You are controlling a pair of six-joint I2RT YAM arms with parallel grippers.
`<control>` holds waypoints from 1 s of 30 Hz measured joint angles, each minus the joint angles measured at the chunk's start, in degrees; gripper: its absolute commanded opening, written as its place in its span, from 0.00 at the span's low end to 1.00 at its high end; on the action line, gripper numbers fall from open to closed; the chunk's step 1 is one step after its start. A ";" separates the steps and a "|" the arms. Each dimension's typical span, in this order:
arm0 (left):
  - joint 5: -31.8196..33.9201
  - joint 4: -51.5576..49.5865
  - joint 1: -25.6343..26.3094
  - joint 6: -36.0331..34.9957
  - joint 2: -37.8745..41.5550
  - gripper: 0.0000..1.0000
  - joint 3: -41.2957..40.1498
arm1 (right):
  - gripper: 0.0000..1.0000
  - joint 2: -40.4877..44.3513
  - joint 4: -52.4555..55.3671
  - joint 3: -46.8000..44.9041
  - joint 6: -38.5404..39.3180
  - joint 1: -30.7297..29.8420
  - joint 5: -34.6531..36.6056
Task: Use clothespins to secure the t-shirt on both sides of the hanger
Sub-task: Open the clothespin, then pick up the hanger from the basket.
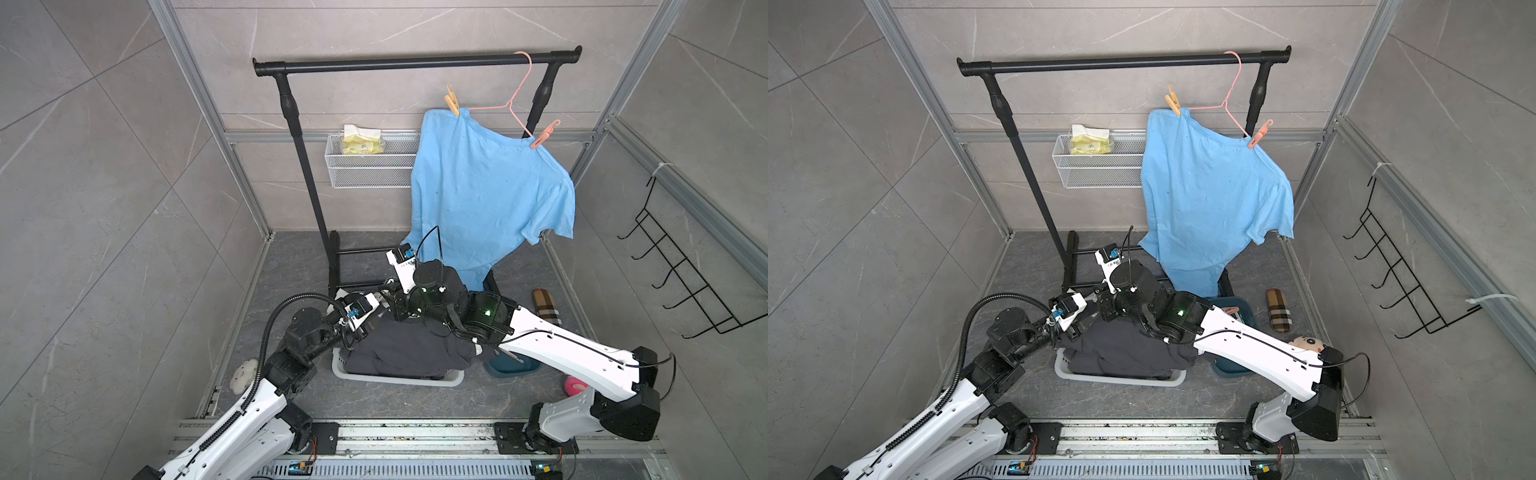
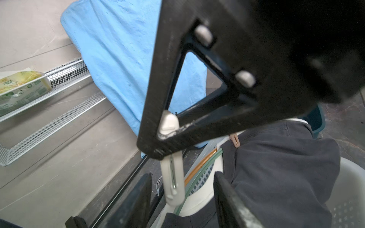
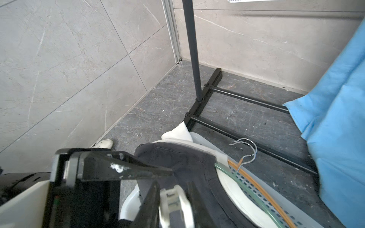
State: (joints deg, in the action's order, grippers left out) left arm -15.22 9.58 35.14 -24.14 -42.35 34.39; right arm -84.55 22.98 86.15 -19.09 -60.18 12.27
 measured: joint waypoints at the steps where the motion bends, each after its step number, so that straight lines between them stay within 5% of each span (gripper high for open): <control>1: 0.57 -2.23 -0.02 -0.42 -0.17 0.63 1.22 | 0.00 0.00 0.00 0.00 0.35 0.72 0.07; 6: 1.29 -14.60 -3.13 -1.84 -3.17 0.62 9.42 | 0.00 0.07 -0.76 -0.35 3.08 5.44 -0.13; 13: -7.26 -29.44 -20.65 -1.40 -13.60 0.59 17.00 | 0.00 0.46 -5.97 -3.76 6.78 11.65 -7.08; 19: -7.48 -39.82 -24.41 -5.16 -26.18 0.49 20.26 | 0.00 0.44 -8.57 -4.59 8.50 13.60 -13.31; 30: -4.17 -46.07 -25.18 -13.27 -29.29 0.44 22.05 | 0.00 -2.25 -9.57 -5.03 10.21 13.60 -18.78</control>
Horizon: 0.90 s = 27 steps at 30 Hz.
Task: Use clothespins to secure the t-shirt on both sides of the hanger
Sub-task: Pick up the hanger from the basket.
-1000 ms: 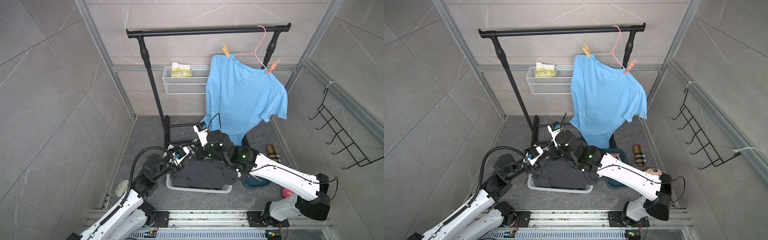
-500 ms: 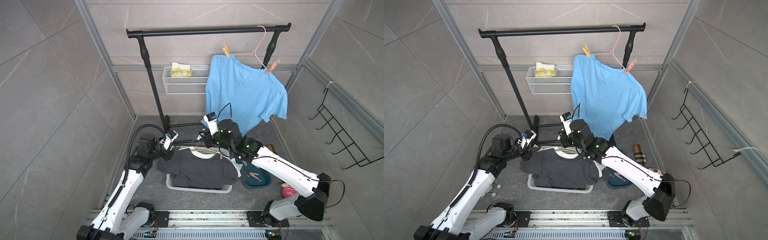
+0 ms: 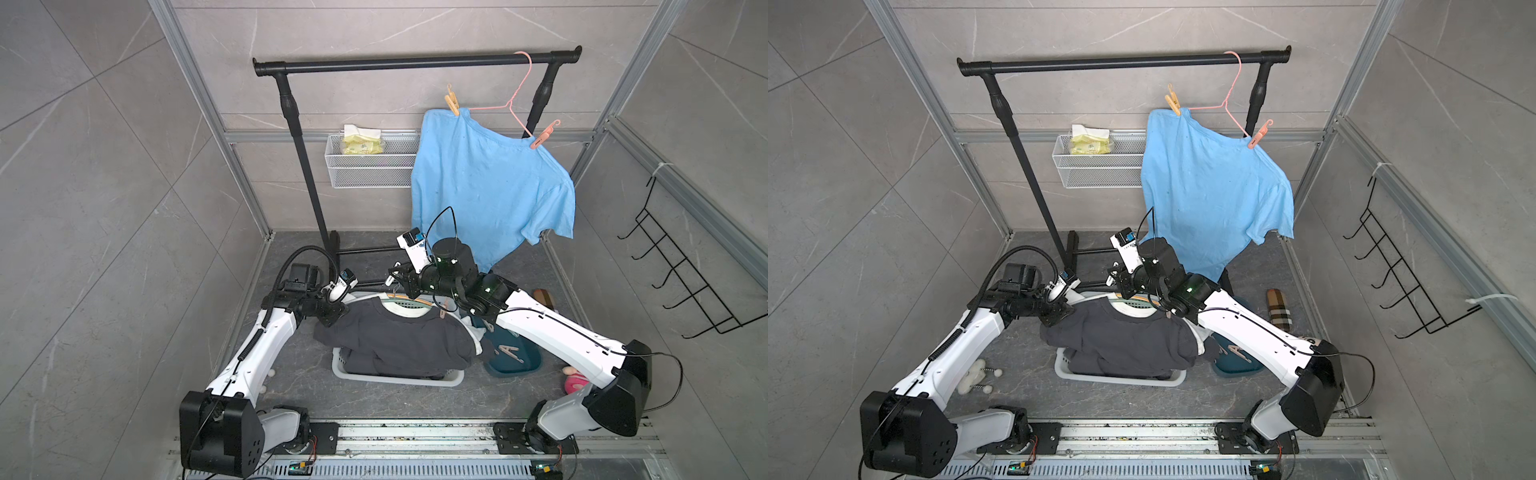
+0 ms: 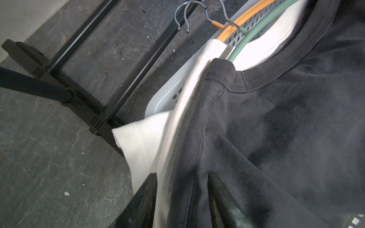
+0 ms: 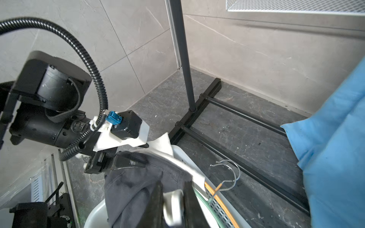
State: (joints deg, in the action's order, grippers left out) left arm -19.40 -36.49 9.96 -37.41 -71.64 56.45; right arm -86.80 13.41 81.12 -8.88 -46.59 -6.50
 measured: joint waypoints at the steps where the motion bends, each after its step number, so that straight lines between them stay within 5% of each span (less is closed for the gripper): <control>1: -0.02 -0.33 0.00 -0.59 -0.13 0.44 0.00 | 0.00 -0.11 0.00 -0.24 0.15 0.00 -0.20; 13: 2.21 -1.20 0.00 -5.57 -2.82 0.38 0.00 | 0.00 -0.11 -0.02 -0.72 3.48 0.00 -1.57; 27: -0.44 1.53 -0.22 -12.92 -1.97 0.03 -3.48 | 0.00 -0.35 -2.29 -2.08 13.57 0.00 -7.02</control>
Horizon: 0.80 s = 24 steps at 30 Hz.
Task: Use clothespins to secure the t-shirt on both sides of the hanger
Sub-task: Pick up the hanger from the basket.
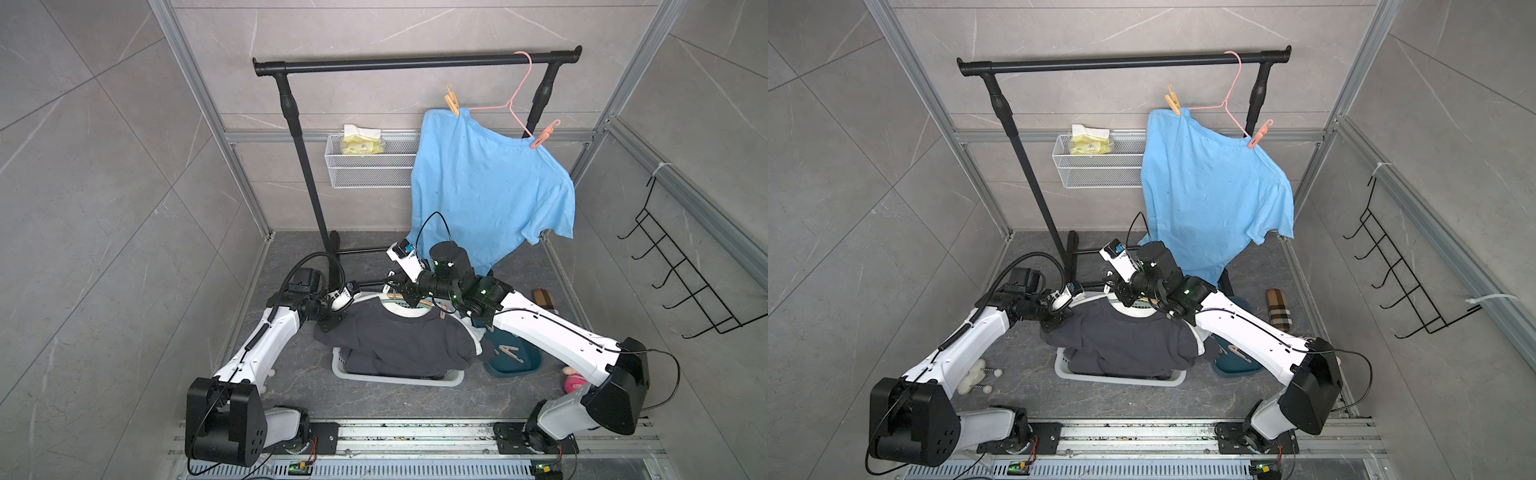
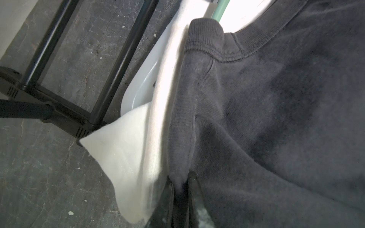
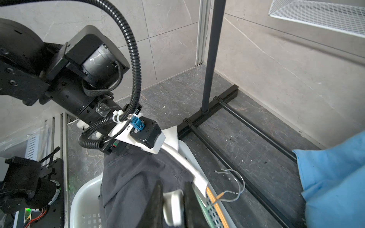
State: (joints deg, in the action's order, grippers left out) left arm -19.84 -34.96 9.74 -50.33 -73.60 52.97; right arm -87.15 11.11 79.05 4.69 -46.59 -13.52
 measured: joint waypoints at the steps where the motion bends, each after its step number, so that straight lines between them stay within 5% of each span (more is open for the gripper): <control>1: -0.20 0.22 0.00 -0.50 0.24 0.00 -0.22 | 0.00 -0.15 -0.33 0.00 0.83 0.00 -0.39; 14: -1.49 3.61 -0.09 -1.77 5.03 0.00 -3.26 | 0.00 -3.91 -4.07 -0.28 10.10 0.35 -4.52; 24: -4.28 7.10 -0.04 -1.73 12.17 0.00 -4.92 | 0.00 -12.31 -0.20 7.98 16.92 2.29 -11.63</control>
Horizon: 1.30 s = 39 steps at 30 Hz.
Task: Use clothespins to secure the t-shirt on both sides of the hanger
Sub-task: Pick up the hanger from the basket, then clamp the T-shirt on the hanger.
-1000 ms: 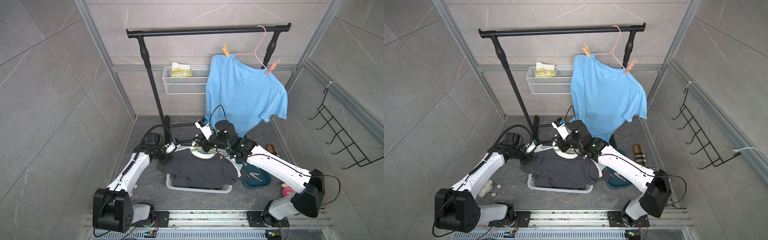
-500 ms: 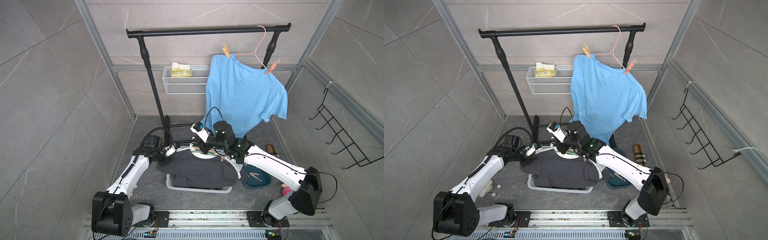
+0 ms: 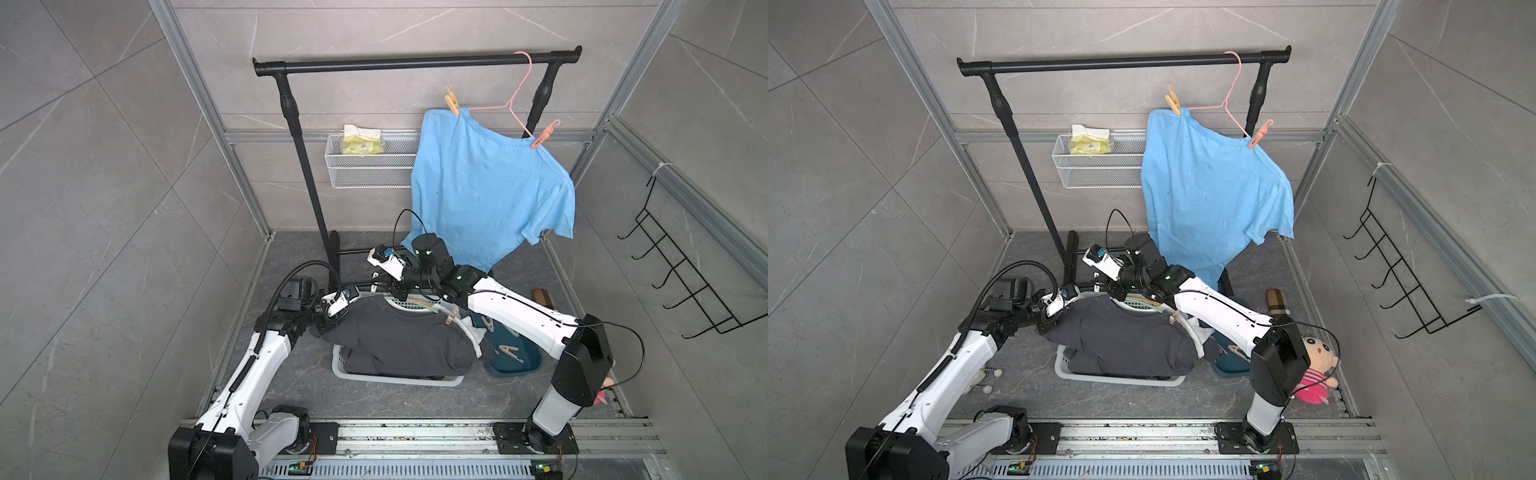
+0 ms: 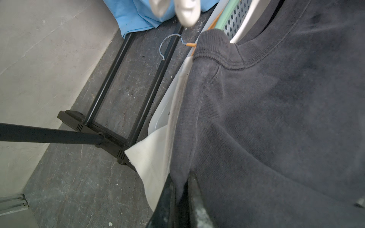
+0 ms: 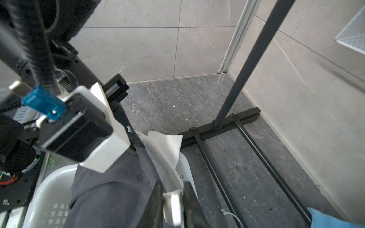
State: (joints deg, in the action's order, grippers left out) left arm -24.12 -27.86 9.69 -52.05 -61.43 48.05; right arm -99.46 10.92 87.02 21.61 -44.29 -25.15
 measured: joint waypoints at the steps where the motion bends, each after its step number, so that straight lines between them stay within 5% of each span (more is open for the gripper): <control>1: -0.44 0.09 0.02 0.07 0.17 0.00 0.00 | 0.00 -0.42 0.52 0.48 1.07 -0.02 -0.48; 15: -4.83 2.27 0.02 1.29 4.31 0.00 0.00 | 0.00 -7.37 11.21 12.48 8.00 -0.02 -5.70; 39: -6.03 2.60 0.02 1.33 4.74 0.00 0.00 | 0.00 -5.07 8.50 11.43 6.88 -0.02 -5.68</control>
State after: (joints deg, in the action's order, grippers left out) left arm -30.15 -25.26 9.72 -50.72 -56.69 48.05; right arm -104.53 19.42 98.45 28.49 -44.31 -30.83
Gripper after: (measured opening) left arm 0.103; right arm 0.169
